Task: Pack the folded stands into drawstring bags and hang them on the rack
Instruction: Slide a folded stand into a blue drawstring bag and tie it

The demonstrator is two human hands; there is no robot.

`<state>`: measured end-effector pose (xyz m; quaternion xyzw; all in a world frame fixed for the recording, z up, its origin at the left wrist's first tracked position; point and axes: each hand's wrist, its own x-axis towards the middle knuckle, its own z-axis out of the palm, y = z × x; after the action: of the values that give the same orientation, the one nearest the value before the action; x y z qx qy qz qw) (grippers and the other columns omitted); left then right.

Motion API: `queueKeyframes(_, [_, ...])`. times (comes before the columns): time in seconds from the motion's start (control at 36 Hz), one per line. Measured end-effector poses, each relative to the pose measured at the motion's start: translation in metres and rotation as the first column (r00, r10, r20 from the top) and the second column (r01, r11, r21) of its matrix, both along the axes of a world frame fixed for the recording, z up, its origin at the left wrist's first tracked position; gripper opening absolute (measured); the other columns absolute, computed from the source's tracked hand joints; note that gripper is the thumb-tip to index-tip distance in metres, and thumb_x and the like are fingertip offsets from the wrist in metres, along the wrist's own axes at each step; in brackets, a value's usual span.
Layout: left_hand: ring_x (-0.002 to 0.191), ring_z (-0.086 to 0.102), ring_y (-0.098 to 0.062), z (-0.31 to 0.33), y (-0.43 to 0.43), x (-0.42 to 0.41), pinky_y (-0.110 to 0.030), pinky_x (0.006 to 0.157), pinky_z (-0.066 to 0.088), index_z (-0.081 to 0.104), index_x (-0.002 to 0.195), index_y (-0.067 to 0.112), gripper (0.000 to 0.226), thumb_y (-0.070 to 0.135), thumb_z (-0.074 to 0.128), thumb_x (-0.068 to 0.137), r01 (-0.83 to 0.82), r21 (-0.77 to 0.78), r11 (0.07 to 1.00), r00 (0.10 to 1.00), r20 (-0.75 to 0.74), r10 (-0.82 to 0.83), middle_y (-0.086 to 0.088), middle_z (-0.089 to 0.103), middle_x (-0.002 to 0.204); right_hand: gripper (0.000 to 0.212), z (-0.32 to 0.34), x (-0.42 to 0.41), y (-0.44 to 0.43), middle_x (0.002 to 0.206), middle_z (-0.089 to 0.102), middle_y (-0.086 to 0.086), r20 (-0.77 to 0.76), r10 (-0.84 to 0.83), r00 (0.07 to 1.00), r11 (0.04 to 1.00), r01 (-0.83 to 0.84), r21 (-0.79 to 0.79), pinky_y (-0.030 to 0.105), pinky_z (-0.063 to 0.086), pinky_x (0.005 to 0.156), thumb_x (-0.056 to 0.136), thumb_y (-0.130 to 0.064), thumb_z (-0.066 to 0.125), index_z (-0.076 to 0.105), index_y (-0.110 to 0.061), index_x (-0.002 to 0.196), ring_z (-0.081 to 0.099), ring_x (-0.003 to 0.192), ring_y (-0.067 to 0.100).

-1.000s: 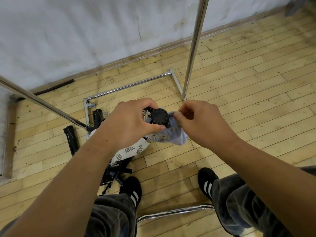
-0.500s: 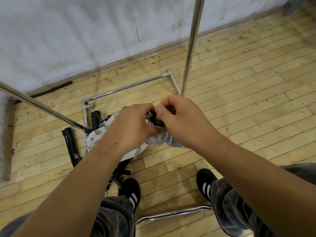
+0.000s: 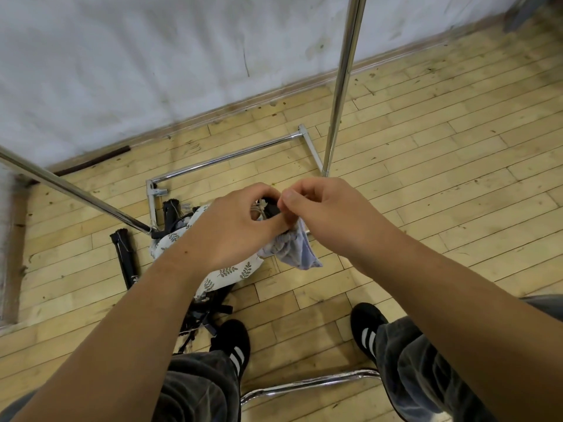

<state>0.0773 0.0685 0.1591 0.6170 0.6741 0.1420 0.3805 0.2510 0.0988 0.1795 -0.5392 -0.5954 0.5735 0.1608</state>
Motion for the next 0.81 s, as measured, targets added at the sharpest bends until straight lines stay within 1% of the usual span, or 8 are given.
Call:
queueKeyframes(0.11, [0.049,0.052,0.013,0.002,0.000,0.002,-0.005,0.046,0.035,0.065,0.113,0.035,0.017,0.044,0.063,0.099,0.017,-0.006,1.000,1.000,0.011,-0.017,0.037,0.055,0.057,0.022,-0.001,-0.002,-0.003,0.091,0.072,-0.009,0.019,-0.006,1.000,0.999,0.005,0.054,0.016,0.046,0.067,0.104,-0.030,0.053,0.070,-0.026,0.090,0.066,0.085,0.002])
queueKeyframes(0.25, [0.058,0.054,0.017,0.000,0.002,0.000,-0.007,0.049,0.037,0.065,0.117,0.036,0.020,0.044,0.063,0.099,0.002,0.009,1.000,0.999,-0.046,-0.002,0.019,0.060,0.076,0.024,-0.001,-0.003,-0.002,0.090,0.070,-0.009,-0.011,-0.067,0.998,0.997,0.068,0.045,0.016,0.047,0.065,0.105,-0.032,0.052,0.067,-0.023,0.089,0.066,0.083,0.003])
queueKeyframes(0.33, [0.055,0.054,0.014,-0.002,0.002,0.000,-0.007,0.048,0.036,0.067,0.113,0.034,0.018,0.043,0.063,0.099,0.012,-0.009,1.000,1.000,-0.029,-0.012,0.017,0.059,0.076,0.026,0.002,-0.003,-0.002,0.084,0.070,-0.009,-0.007,-0.041,0.999,0.998,0.041,0.048,0.015,0.049,0.064,0.105,-0.032,0.053,0.069,-0.022,0.088,0.066,0.078,0.003])
queueKeyframes(0.47, [0.050,0.054,0.010,-0.003,0.003,0.004,-0.006,0.046,0.036,0.068,0.110,0.029,0.014,0.037,0.063,0.099,-0.025,-0.002,1.000,1.000,0.003,0.025,0.015,0.057,0.070,0.022,0.004,-0.003,-0.006,0.083,0.073,-0.010,-0.011,-0.044,0.999,0.997,0.044,0.061,0.020,0.057,0.070,0.102,-0.031,0.056,0.072,-0.024,0.090,0.070,0.079,0.004])
queueKeyframes(0.61, [0.047,0.054,0.009,0.000,0.003,0.009,-0.008,0.044,0.035,0.069,0.113,0.028,0.023,0.039,0.060,0.094,-0.037,-0.026,0.999,0.999,-0.029,0.036,0.011,0.066,0.081,0.022,0.004,-0.005,-0.008,0.077,0.072,-0.007,-0.007,-0.045,0.999,0.998,0.045,0.051,0.008,0.044,0.046,0.104,-0.031,0.056,0.071,-0.022,0.092,0.066,0.061,-0.003])
queueKeyframes(0.67, [0.048,0.054,0.011,0.000,0.002,0.013,-0.008,0.045,0.036,0.069,0.108,0.030,0.021,0.037,0.060,0.091,-0.031,-0.039,0.999,0.997,-0.065,0.029,0.011,0.068,0.081,0.023,0.003,-0.005,-0.009,0.076,0.072,-0.007,-0.006,-0.040,0.999,0.999,0.041,0.033,0.007,0.044,0.044,0.104,-0.032,0.056,0.072,-0.021,0.091,0.064,0.056,-0.007])
queueKeyframes(0.75, [0.051,0.054,0.013,-0.002,0.001,0.018,-0.006,0.048,0.037,0.062,0.090,0.037,0.006,0.031,0.062,0.091,-0.032,-0.040,0.999,0.994,-0.104,0.028,0.012,0.066,0.076,0.023,0.002,-0.006,-0.010,0.080,0.075,-0.004,-0.018,-0.042,0.999,0.999,0.042,-0.020,0.009,0.050,0.049,0.103,-0.032,0.057,0.074,-0.020,0.094,0.069,0.062,-0.001])
queueKeyframes(0.81, [0.051,0.054,0.012,-0.004,-0.001,0.021,-0.006,0.046,0.037,0.054,0.079,0.042,0.018,0.030,0.060,0.092,-0.045,-0.030,0.999,0.989,-0.143,0.040,0.014,0.065,0.074,0.024,0.001,-0.007,-0.010,0.084,0.077,-0.001,-0.035,-0.057,0.998,0.996,0.054,-0.067,0.011,0.052,0.051,0.102,-0.032,0.058,0.075,-0.018,0.094,0.071,0.066,0.007])
